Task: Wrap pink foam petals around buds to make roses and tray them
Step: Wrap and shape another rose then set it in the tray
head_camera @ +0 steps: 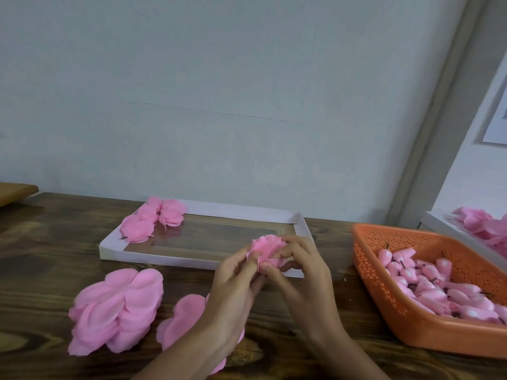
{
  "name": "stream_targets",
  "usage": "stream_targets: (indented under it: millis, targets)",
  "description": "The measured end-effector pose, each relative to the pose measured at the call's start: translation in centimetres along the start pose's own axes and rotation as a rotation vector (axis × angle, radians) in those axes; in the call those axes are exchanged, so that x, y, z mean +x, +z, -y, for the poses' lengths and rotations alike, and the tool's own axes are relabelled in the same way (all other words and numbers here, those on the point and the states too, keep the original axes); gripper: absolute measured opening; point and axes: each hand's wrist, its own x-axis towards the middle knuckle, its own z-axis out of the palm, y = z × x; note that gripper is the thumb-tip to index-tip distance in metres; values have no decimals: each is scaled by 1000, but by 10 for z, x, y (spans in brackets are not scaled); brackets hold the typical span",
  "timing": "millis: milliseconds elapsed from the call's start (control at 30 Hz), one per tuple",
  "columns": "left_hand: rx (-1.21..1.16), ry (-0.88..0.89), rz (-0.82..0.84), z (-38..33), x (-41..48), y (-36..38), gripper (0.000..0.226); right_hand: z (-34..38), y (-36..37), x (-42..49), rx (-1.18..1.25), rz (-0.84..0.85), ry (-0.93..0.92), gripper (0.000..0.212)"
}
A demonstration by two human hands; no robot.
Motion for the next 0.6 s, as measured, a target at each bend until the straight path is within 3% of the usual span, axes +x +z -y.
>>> stream_targets:
  millis: [133,333,500,600]
  targets:
    - [124,-13,81,-2,-1,1,29,-4,1,-1,-7,-28,72,17]
    - [514,92,4,-4,-5,1,30,-6,5,-3,138,12,140,26]
    - [562,130,-107,-5,-5,2,29,-7,6,-5,235,-14,204,31]
    - [521,124,-140,-6,-6,2,26,-7,5,-5,298,-6,234,24]
